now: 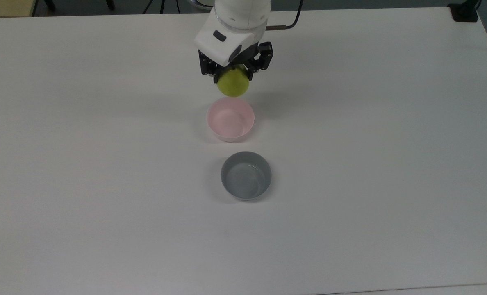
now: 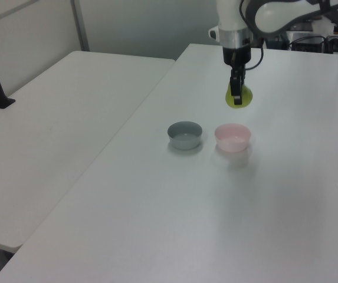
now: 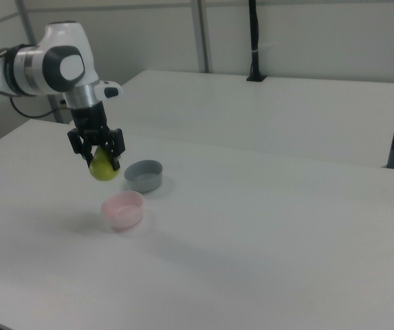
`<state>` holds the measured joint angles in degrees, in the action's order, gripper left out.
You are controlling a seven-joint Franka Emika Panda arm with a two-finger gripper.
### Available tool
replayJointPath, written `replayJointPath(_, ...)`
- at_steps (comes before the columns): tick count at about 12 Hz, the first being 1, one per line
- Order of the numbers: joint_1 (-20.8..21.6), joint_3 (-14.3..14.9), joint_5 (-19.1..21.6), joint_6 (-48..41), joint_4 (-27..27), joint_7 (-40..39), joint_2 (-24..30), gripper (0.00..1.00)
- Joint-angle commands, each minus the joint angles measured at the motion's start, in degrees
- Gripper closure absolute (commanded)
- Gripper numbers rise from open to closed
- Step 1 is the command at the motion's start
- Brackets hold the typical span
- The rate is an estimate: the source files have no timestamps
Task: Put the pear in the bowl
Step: 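Carry the held pear over the pink bowl, then lower the pear into the pink bowl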
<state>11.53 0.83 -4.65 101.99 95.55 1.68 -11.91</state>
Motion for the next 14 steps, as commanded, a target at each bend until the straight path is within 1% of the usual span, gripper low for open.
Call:
replayJointPath(1,0.24,-0.21,0.79,10.39,8.93,0.17,1.37,0.57)
replayJointPath(3,0.16,-0.21,0.70,15.75,11.93,0.08,0.49,0.57)
replayJointPath(7,-0.11,-0.13,0.61,20.17,12.11,0.08,-3.46,0.57)
replayJointPath(9,-0.81,-0.12,0.52,20.79,11.76,-0.01,-4.70,0.56)
replayJointPath(11,-0.81,-0.12,0.44,21.93,11.76,0.08,-5.75,0.35)
replayJointPath(12,-0.90,-0.12,0.52,22.02,11.76,0.08,-5.93,0.30)
replayJointPath(13,-0.90,-0.12,0.52,22.02,11.68,0.43,-6.11,0.08)
replayJointPath(14,-0.90,-0.12,0.52,21.93,11.67,0.60,-6.11,0.00)
